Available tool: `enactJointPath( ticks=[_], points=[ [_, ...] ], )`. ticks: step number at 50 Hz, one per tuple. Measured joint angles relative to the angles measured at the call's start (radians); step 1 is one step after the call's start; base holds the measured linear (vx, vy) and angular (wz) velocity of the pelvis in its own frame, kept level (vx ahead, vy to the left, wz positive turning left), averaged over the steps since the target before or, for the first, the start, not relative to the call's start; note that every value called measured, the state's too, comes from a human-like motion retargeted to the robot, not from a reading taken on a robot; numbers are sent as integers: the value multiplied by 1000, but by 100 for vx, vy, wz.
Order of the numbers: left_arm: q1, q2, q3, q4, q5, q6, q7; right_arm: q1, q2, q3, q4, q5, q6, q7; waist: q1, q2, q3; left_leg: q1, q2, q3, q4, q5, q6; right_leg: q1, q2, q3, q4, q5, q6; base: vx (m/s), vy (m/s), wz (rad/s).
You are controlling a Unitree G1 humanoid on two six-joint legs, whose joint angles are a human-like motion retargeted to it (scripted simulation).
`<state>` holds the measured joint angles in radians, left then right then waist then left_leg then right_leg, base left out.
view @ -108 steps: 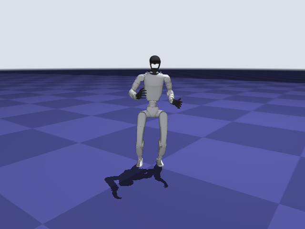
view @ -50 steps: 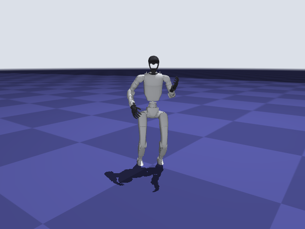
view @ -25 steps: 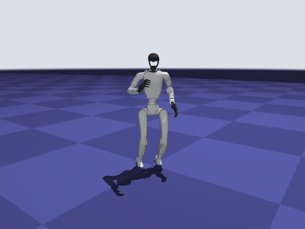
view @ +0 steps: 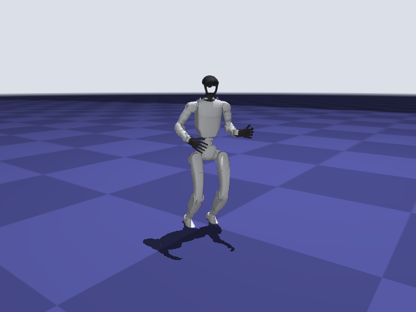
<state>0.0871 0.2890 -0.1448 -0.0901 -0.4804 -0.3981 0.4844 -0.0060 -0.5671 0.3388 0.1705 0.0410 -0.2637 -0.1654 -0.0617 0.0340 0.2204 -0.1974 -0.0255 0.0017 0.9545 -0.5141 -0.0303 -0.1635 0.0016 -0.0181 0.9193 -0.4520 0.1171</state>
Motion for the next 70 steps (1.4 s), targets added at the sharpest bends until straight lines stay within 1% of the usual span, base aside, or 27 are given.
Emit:
enactJointPath(
  ticks=[3, 5, 8, 10, 13, 16, 18, 22, 24, 25, 27, 32, 35, 40, 42, 45, 47, 48, 50, 53, 55, 56, 60, 64, 65, 68, 70],
  points=[
    [56, -20, -24, 337, 50, 64, -69, -53, -6, -55, -207, -2, -8, -9, -13, 5, 11, 32, -6, 8, -58, 22, -5, 2, -12, -1, -5, 31, -3, 0, 0, 0],
    [109, -39, -45, 480, 79, 100, -130, -63, 3, -80, -322, 16, -14, -16, -18, 13, -10, 53, -3, 6, -148, 156, -47, 3, -14, -6, -64, 150, 11, 0, 0, 0],
    [180, -47, -78, 548, 104, 134, -212, -55, 10, -84, -423, 45, -23, -22, -37, 9, -62, 57, 10, 38, -304, 454, -113, -19, -26, -1, -182, 333, 63, 4, -1, 40],
    [208, -37, -102, 544, 105, 145, -257, -41, 8, -80, -451, 56, -28, -17, -40, 10, -89, 40, 11, 46, -354, 551, -141, -44, -32, -5, -226, 406, 86, 1, -1, 49],
    [224, -14, -139, 511, 81, 150, -309, -12, -5, -62, -444, 57, -32, 4, -36, 7, -95, 7, 11, 56, -296, 521, -128, -72, -31, -5, -200, 406, 95, -1, -1, 61],
    [208, 12, -160, 445, 39, 151, -361, 6, -23, -44, -381, 56, -11, 29, -27, 4, -100, -8, 13, 70, -213, 405, -78, -85, -28, -6, -155, 348, 73, 0, -2, 71],
    [187, 22, -163, 396, 13, 146, -383, 20, -30, -36, -320, 47, 6, 48, -17, 2, -96, -13, 12, 68, -135, 304, -47, -84, -22, -4, -102, 256, 46, -1, -3, 67],
    [101, 26, -135, 270, -39, 111, -371, 34, -20, -49, -134, 18, 48, 63, 13, 3, -60, -11, 19, 54, 26, 6, 30, -67, -28, -39, 23, -54, -48, -2, -4, 70],
    [42, 12, -113, 198, -69, 86, -330, 35, 3, -69, -34, 25, 52, 44, 26, 4, -36, -4, 29, 56, 56, -71, 51, -50, -33, -62, 48, -123, -71, -1, -3, 74],
    [14, 2, -101, 157, -92, 73, -304, 32, 17, -82, 11, 39, 45, 30, 33, 4, -26, 6, 32, 56, 50, -80, 55, -37, -33, -71, 42, -128, -78, 0, -3, 66],
    [6, -23, -82, 77, -137, 46, -264, 72, 38, -109, 24, 73, 32, -3, 38, 8, -39, 29, 38, 58, -15, 8, 38, -2, -28, -78, -24, -48, -68, 0, -2, 62],
    [62, -55, -55, -38, -180, 6, -219, 158, 41, -125, -34, 133, 3, -57, 27, 16, -104, 29, 23, 32, -207, 436, -86, 24, -7, -38, -204, 324, 35, -1, 0, 56],
    [85, -47, -44, -59, -194, -7, -206, 167, 17, -117, -74, 129, -7, -66, 26, 33, -110, -36, 26, 16, -119, 470, -109, -5, 14, -19, -182, 398, 59, -6, 2, 51],
    [99, -24, -13, -10, -177, 14, -209, 143, -23, -111, -152, 89, -10, -61, 43, 62, -97, -151, 39, -23, 144, 380, -95, -23, 77, 17, -124, 342, 47, -6, 2, 43],
    [95, -16, 4, 38, -157, 28, -220, 111, -34, -106, -167, 67, -9, -53, 52, 67, -87, -179, 42, -34, 224, 312, -85, -16, 96, 32, -105, 254, 26, -5, 2, 32],
    [95, -10, 20, 132, -105, 47, -225, 56, -39, -94, -154, 27, -2, -44, 67, 79, -61, -202, 53, -49, 318, 182, -67, -1, 113, 35, -58, 34, -35, -5, 3, 27],
    [61, -24, 25, 243, -70, 55, -225, -13, -21, -82, -84, 29, 3, -43, 70, 79, -36, -188, 55, -43, 287, 137, -50, 22, 111, 43, -75, -22, -43, -3, 4, 27],
    [62, -40, 23, 291, -73, 60, -234, -26, -2, -76, -50, 38, 4, -43, 73, 80, -36, -169, 58, -36, 243, 135, -42, 34, 106, 43, -98, -7, -39, -1, 5, 6],
    [92, -74, 9, 355, -113, 75, -260, -15, 44, -61, 3, 86, 7, -36, 83, 82, -62, -125, 57, -27, 92, 208, -55, 54, 86, 34, -179, 104, -17, 1, 6, -2],
    [151, -104, -14, 369, -218, 95, -305, 38, 95, -41, 40, 193, 13, -20, 75, 61, -135, -64, 29, -4, -219, 505, -133, 44, 36, 31, -330, 416, 77, 1, 6, 31],
    [177, -105, -23, 343, -279, 95, -321, 67, 112, -32, 44, 246, 11, -18, 65, 42, -168, -37, 2, 18, -361, 643, -170, 8, -4, 16, -356, 514, 109, -1, 6, 57],
    [184, -99, -25, 322, -306, 89, -324, 80, 115, -31, 38, 266, 6, -20, 62, 37, -173, -33, -6, 28, -377, 650, -170, -9, -14, 9, -343, 520, 111, -3, 6, 64],
    [192, -64, -29, 226, -380, 63, -321, 129, 112, -46, -13, 326, -17, -28, 56, 36, -180, -39, -10, 57, -325, 590, -142, -41, -18, -13, -309, 504, 102, -4, 6, 70],
    [173, -22, -8, 122, -377, 32, -305, 159, 105, -66, -114, 362, -37, -39, 50, 43, -175, -25, 15, 74, -222, 474, -102, -22, 12, -20, -285, 432, 72, -4, 4, 73],
    [172, -16, -4, 102, -372, 22, -305, 165, 106, -68, -133, 368, -44, -39, 48, 44, -172, -23, 20, 76, -182, 427, -88, -22, 19, -19, -253, 387, 61, -7, 4, 60],
    [142, 16, -6, 63, -361, 13, -310, 146, 110, -75, -182, 422, -53, -17, 48, 41, -150, -7, 39, 85, -78, 162, -21, -7, 24, -46, -163, 100, -15, -6, 4, 51],
    [111, 30, -30, 64, -338, 25, -332, 115, 122, -75, -185, 463, -52, 2, 45, 33, -117, 6, 53, 103, -40, 8, 22, 1, 20, -62, -111, -42, -44, -4, 4, 58]
  ],
)
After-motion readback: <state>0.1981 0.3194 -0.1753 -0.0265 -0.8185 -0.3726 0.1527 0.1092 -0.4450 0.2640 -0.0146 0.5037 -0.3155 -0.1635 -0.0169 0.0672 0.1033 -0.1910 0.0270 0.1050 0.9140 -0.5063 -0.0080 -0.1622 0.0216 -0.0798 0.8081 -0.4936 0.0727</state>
